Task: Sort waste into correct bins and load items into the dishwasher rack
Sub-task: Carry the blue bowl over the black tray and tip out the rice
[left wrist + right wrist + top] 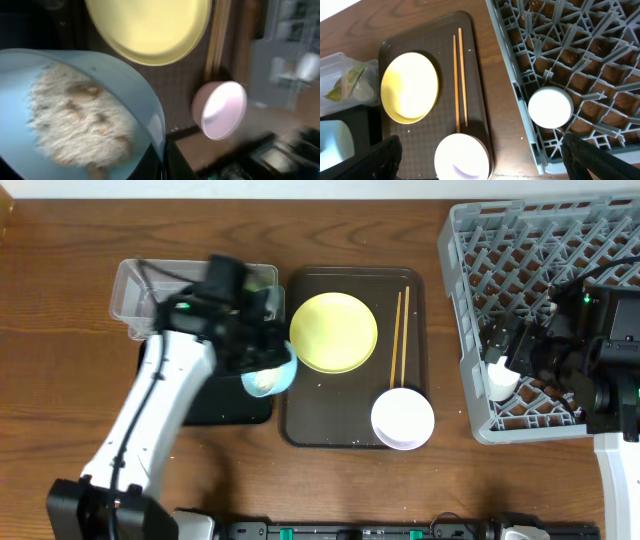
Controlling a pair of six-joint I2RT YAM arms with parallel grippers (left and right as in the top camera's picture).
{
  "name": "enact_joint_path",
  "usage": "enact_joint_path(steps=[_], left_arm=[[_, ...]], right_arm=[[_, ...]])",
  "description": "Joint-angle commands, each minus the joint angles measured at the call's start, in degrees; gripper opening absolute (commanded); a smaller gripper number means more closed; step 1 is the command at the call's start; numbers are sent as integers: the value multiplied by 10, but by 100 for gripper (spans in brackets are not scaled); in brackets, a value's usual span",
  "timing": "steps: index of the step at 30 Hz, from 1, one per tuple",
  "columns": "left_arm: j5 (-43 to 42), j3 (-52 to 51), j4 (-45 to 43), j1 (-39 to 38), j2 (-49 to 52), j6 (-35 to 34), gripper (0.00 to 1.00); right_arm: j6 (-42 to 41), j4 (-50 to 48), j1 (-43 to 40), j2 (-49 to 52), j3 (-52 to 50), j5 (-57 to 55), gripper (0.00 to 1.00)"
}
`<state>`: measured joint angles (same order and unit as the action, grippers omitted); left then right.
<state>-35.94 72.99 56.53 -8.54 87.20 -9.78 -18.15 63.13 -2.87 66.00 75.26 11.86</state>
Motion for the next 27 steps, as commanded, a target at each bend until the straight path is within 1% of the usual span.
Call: enact_joint_path(steps=[1, 2, 6, 7, 9, 12, 17, 24, 27], left_arm=[[-233, -45, -12, 88, 0, 162, 6], [-272, -59, -13, 116, 0, 188, 6], [-410, -103, -16, 206, 2, 254, 6], [-435, -113, -16, 227, 2, 261, 6], [-459, -129, -16, 258, 2, 268, 6], [-462, -151, -16, 295, 2, 268, 6], [-462, -178, -18, 328, 2, 282, 6], [-455, -206, -70, 333, 4, 282, 6], [-451, -212, -76, 333, 5, 282, 6]], right_arm=[[11, -1, 3, 0, 4, -5, 99], [11, -1, 3, 0, 4, -5, 99], [11, -1, 3, 0, 4, -5, 99], [11, -1, 3, 0, 4, -5, 99], [11, -1, 3, 0, 4, -5, 99], [11, -1, 3, 0, 4, -5, 99], [11, -1, 3, 0, 4, -5, 99], [11, -1, 3, 0, 4, -5, 99], [11, -1, 3, 0, 4, -5, 99]])
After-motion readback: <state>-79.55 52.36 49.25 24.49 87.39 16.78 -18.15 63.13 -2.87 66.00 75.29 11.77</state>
